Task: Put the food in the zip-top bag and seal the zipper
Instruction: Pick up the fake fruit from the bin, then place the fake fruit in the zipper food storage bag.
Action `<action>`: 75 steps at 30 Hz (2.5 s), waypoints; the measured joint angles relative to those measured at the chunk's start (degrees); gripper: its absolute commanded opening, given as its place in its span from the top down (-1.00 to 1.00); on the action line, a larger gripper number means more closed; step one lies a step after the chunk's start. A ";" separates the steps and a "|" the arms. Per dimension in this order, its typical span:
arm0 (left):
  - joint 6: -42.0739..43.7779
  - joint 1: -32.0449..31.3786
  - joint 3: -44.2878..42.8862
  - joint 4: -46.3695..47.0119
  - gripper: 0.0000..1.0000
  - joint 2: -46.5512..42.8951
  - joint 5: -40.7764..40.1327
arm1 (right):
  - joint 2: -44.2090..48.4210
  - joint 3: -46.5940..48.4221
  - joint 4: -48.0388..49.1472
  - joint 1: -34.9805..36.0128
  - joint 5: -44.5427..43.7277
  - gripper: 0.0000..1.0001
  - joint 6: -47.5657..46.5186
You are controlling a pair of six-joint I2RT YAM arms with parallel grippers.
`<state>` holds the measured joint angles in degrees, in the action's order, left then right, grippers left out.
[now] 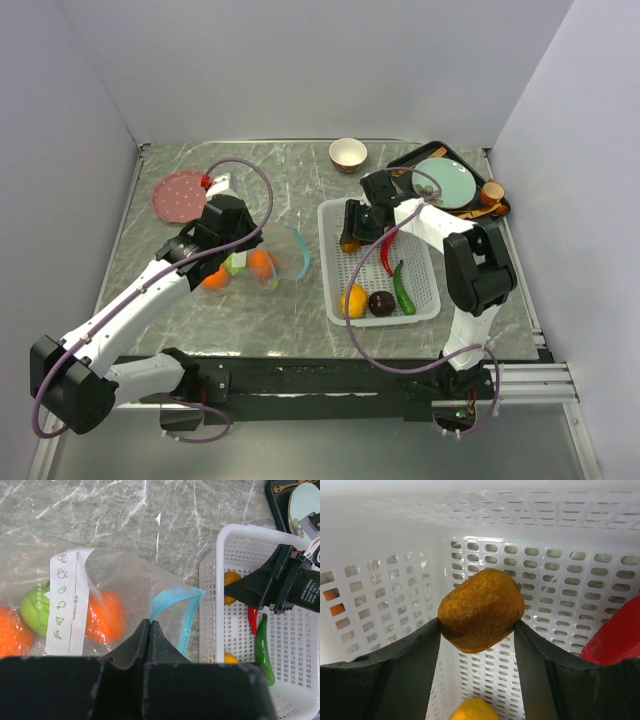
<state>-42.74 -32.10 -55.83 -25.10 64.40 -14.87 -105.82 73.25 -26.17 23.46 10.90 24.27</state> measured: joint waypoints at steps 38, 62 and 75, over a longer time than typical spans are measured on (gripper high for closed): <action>-0.20 0.00 0.00 0.02 0.98 -0.02 0.02 | 0.90 -2.51 6.51 0.02 -9.84 -0.37 3.34; -0.20 0.00 0.00 0.00 0.98 -0.02 0.02 | 9.84 -3.21 5.22 0.02 -4.15 0.67 1.16; -0.17 0.00 0.00 0.00 0.96 -0.02 -0.02 | 16.00 -3.21 3.93 0.09 6.47 0.59 -0.81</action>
<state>-42.92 -32.10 -55.83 -25.10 64.38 -14.90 -89.82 70.04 -22.24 23.55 17.37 23.46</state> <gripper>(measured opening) 0.017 0.544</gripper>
